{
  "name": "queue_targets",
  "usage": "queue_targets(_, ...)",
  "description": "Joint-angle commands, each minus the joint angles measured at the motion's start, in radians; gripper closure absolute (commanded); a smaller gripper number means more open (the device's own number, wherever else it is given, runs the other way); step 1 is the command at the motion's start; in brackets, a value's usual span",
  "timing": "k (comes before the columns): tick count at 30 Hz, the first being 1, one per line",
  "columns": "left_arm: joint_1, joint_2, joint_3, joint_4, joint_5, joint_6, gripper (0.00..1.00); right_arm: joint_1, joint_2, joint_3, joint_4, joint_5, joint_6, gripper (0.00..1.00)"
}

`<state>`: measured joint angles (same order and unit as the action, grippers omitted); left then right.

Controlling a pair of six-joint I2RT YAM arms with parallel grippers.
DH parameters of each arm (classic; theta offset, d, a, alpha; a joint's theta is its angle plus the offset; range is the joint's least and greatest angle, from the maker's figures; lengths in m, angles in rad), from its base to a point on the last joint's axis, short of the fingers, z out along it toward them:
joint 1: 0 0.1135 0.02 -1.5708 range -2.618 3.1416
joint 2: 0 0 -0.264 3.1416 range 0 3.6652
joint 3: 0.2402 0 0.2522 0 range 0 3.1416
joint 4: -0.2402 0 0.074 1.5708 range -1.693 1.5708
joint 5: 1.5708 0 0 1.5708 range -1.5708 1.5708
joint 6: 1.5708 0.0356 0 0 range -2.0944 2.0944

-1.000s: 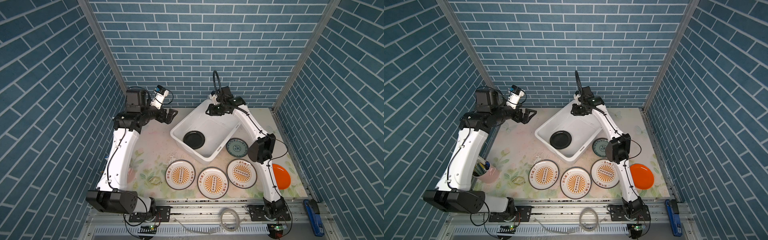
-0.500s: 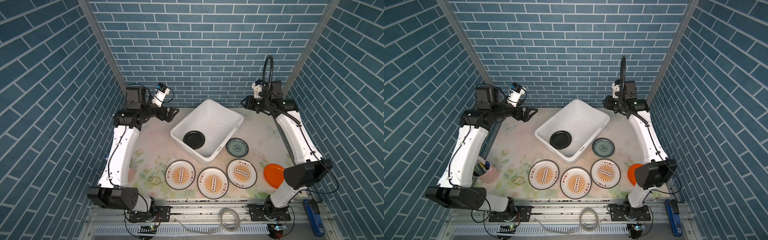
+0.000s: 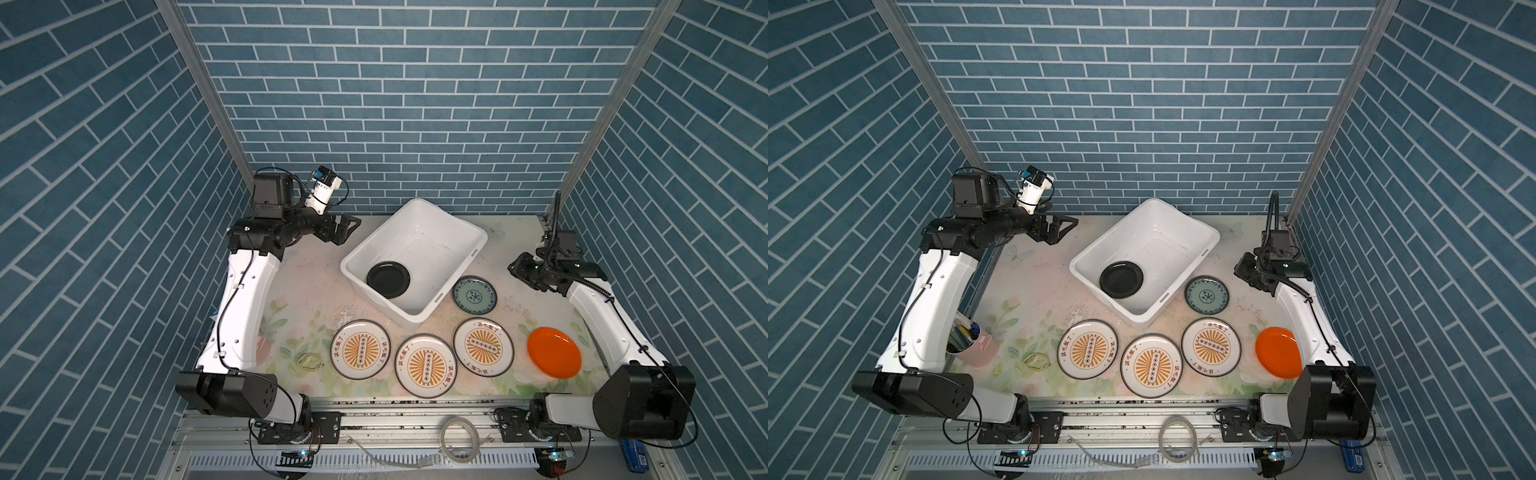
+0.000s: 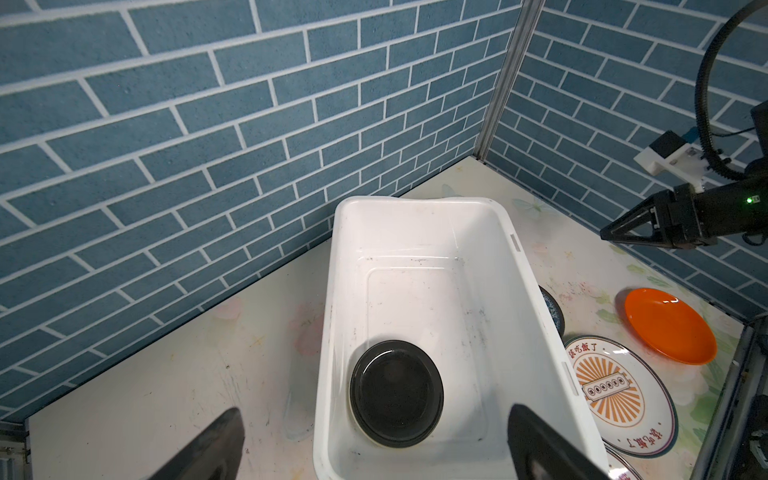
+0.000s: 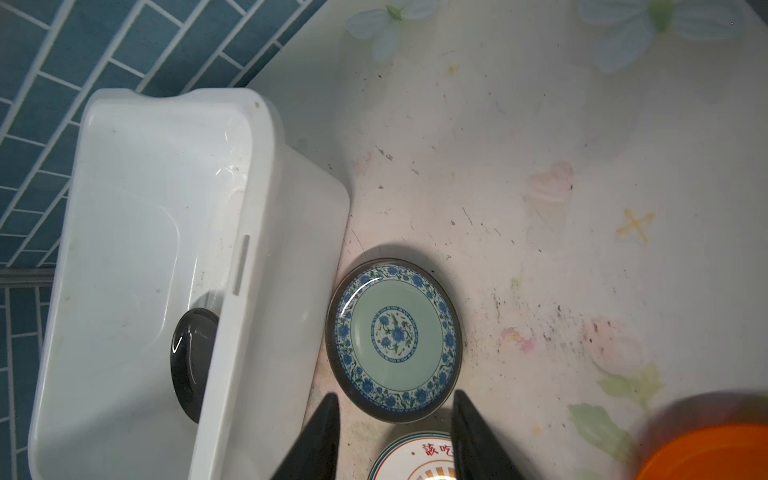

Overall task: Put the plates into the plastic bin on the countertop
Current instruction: 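Move the right gripper down to the blue-and-white floral plate's rim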

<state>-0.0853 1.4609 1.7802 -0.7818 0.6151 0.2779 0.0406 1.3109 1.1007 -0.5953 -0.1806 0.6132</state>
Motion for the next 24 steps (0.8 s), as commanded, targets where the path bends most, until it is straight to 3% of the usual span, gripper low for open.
queue_targets(1,-0.004,0.014,0.02,-0.025,0.02,-0.002,0.0,-0.012,0.0,-0.073,0.079,0.012,0.085,0.55)
queue_targets(10,-0.006,-0.005,-0.014,-0.026,0.018,-0.009,0.0,-0.013,0.121,-0.201,0.208,-0.038,0.125,0.55)
queue_targets(24,-0.008,-0.043,-0.069,-0.004,-0.005,-0.022,0.01,-0.011,0.29,-0.229,0.3,-0.087,0.112,0.6)
